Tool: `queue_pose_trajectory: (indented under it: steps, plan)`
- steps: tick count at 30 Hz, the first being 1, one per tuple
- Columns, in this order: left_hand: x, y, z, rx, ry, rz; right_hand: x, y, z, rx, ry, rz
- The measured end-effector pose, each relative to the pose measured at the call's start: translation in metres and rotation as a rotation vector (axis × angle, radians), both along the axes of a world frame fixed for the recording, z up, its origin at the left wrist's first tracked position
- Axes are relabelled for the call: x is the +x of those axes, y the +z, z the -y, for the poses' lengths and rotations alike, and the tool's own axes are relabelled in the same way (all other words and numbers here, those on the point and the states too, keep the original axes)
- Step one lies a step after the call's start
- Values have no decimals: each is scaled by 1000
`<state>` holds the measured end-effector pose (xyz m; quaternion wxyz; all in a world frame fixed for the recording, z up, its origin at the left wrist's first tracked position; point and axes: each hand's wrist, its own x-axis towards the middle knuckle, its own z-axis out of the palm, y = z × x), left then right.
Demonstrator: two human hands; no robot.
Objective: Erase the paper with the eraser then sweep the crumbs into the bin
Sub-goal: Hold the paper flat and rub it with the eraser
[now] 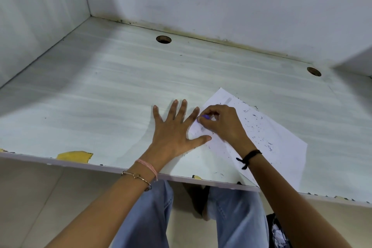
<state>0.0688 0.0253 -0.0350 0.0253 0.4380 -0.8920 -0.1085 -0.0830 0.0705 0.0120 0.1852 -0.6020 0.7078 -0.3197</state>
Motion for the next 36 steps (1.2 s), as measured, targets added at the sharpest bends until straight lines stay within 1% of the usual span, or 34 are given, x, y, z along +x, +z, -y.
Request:
queue_pose_trajectory:
  steps: [2, 5, 8, 10, 14, 15, 18, 19, 20, 23, 24, 28, 29, 32, 33, 34, 36]
  plan:
    - [0, 0, 0, -2, -4, 11, 3, -1, -2, 17, 8, 9]
    - [1, 0, 1, -20, -17, 29, 12, -2, -11, 83, 108, 25]
    - [0, -1, 0, 11, 8, -10, -4, 0, 1, -4, -21, 30]
    - [0, 0, -1, 15, 11, -9, -5, 1, 3, -17, -62, 28]
    - [0, -1, -1, -17, -1, 1, 9, -2, -11, 56, 90, 17]
    - [1, -1, -1, -11, 5, -9, 4, -2, -8, 43, 73, 12]
    - [1, -1, -2, -1, 10, -16, -16, 2, 9, -24, -89, 29]
    - [1, -1, -2, -5, 8, -12, -16, 2, 10, -23, -104, 28]
    - [1, -1, -2, -6, 8, -12, -13, 1, 8, -10, -86, 12]
    - [0, -3, -2, -18, 13, -30, 2, -3, -5, 49, 60, -19]
    - [0, -3, -1, -19, 14, -32, 0, -4, -4, 47, 66, -25]
    - [1, -2, -1, -6, 6, -17, -23, 3, 16, -5, -120, -15]
    - [0, -3, -1, -8, 7, -18, -20, 4, 15, 8, -101, -25]
    - [0, -5, -1, -19, 11, -34, 0, 2, 1, 70, 74, -66]
    - [0, -5, -1, -24, 11, -36, 1, 2, -1, 68, 96, -72]
    - [0, -6, 0, -23, 10, -36, -6, 1, 3, 50, 69, -74]
    - [0, -6, 0, -19, 4, -30, -24, 1, 17, 3, -68, -50]
